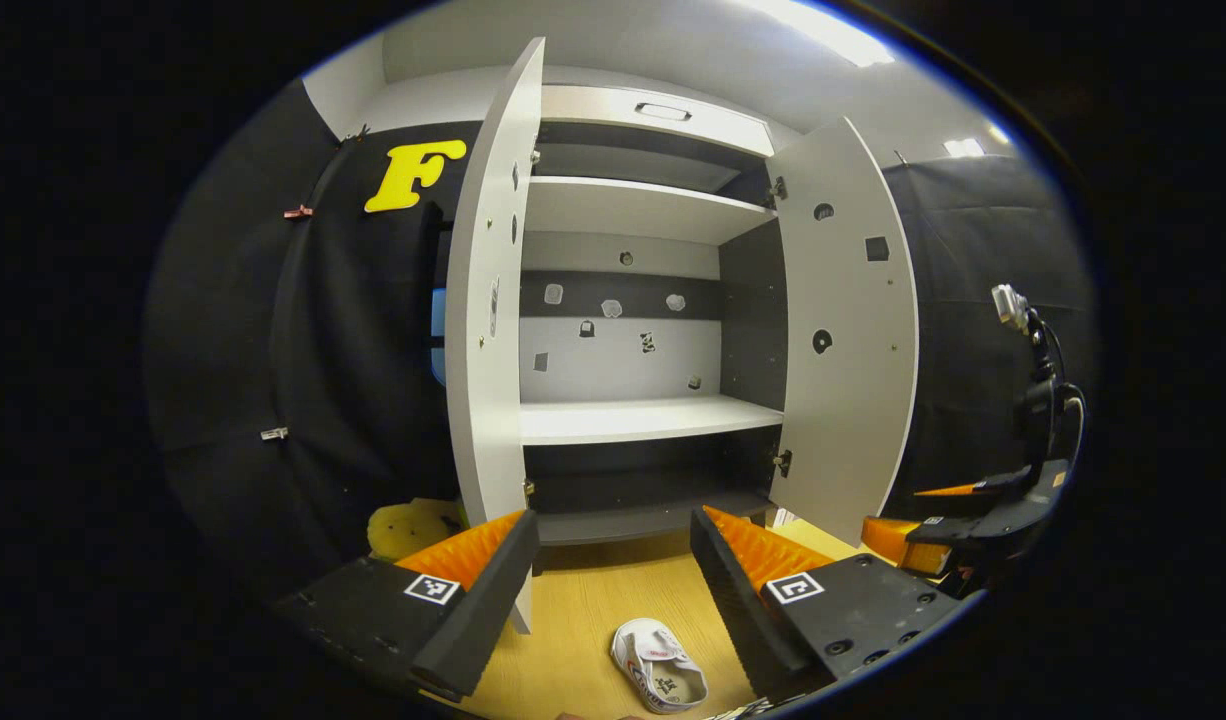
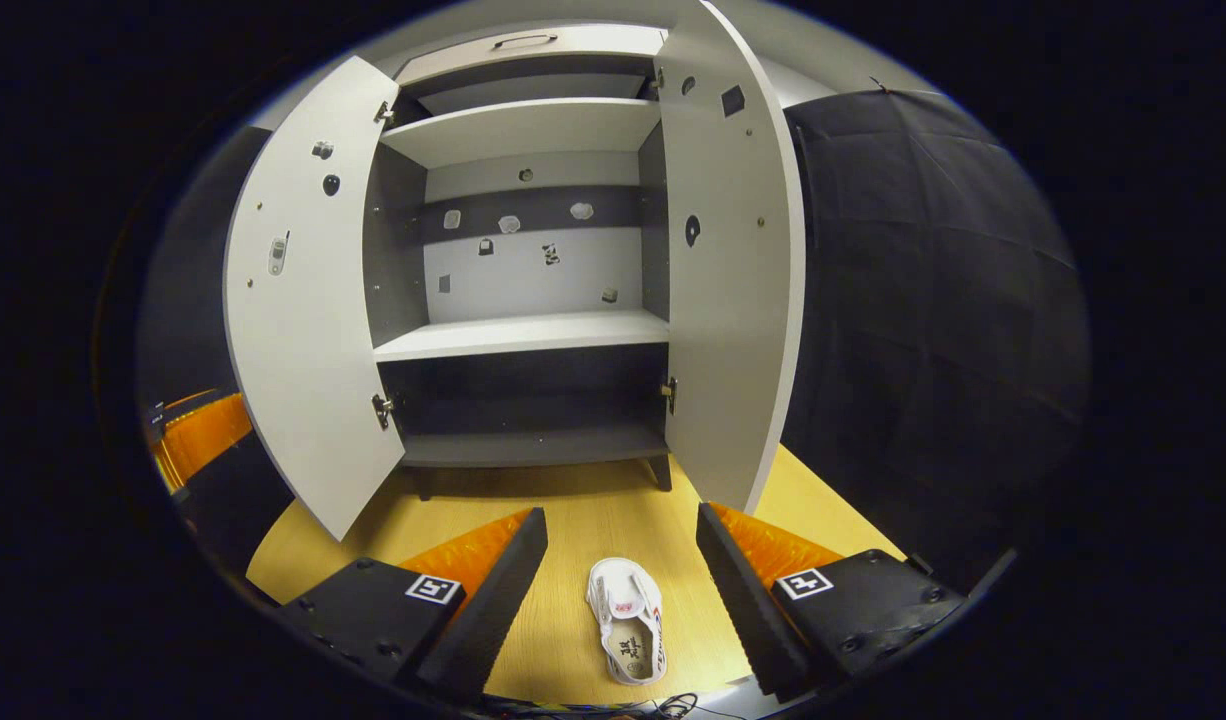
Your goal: Grab one shoe with the right hand and put it into the shoe cabinet, grab the other shoe with the left hand and put it into the shoe cabinet; then close the right door with the right hand and the left door with the left hand.
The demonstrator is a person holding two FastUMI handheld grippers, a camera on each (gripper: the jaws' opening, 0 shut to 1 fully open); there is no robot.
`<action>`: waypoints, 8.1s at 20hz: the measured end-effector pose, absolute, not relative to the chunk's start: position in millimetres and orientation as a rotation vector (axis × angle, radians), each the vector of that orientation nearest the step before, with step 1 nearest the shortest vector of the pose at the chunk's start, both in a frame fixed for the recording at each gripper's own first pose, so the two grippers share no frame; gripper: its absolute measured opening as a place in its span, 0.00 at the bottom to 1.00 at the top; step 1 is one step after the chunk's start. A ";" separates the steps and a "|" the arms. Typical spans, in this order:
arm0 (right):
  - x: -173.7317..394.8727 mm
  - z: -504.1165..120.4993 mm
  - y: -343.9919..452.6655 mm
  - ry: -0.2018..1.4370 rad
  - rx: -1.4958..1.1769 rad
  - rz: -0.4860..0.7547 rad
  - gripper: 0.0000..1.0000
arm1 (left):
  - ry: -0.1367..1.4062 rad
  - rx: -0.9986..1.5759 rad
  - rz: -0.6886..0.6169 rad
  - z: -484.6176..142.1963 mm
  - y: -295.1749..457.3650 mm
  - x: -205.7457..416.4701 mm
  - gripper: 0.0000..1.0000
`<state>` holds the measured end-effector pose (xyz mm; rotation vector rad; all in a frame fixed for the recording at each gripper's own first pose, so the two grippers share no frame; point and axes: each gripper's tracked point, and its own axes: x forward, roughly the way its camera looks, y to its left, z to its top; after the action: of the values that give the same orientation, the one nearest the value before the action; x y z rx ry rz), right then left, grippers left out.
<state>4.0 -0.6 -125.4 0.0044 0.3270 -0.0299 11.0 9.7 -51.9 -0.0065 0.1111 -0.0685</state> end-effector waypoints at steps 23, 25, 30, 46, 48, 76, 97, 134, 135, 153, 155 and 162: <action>3.0 -373.3 27.6 0.833 0.054 0.039 0.99 | 0.328 0.021 -0.058 -120.4 19.8 8.2 0.95; 15.8 -381.6 26.5 0.833 0.058 0.028 0.99 | 0.348 0.000 -0.037 -126.4 22.8 6.6 0.95; 44.6 -395.3 27.1 0.804 0.013 0.012 0.94 | 0.375 0.028 -0.006 -136.3 27.5 5.7 0.95; 58.3 -396.6 19.4 0.878 0.034 0.123 0.07 | 0.374 0.052 0.067 -123.4 8.1 4.6 0.95; 59.3 -391.2 16.8 0.867 0.019 0.137 0.07 | 0.366 0.057 0.075 -119.7 3.4 5.2 0.95; 226.5 -15.7 98.0 0.256 -0.011 0.255 0.07 | 0.247 0.070 0.045 -85.2 -6.9 21.8 0.95; 490.0 -3.0 104.1 0.340 -0.198 0.118 0.06 | 0.270 0.030 0.321 -85.5 76.4 26.1 0.95; 135.4 -67.1 53.6 0.217 -0.031 0.226 0.99 | 0.496 -0.042 0.071 -209.5 28.5 -4.7 0.95; 117.4 -84.0 55.5 0.244 -0.035 0.238 0.99 | 0.519 -0.046 0.048 -221.1 22.3 -5.1 0.96; -4.6 -211.5 -37.3 0.552 -0.010 0.065 0.99 | 0.838 0.057 -0.061 -391.4 -12.7 27.9 0.88; -2.3 -211.3 -36.0 0.551 -0.006 0.075 0.99 | 0.841 0.064 -0.035 -395.8 -11.7 36.8 0.80; 8.7 -210.4 0.5 0.584 -0.014 0.215 0.99 | 0.864 0.028 0.054 -406.4 -12.1 51.8 0.36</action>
<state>8.7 0.5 -210.4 -0.0143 0.5843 0.2150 51.8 -12.1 -406.4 0.0282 0.8645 0.0537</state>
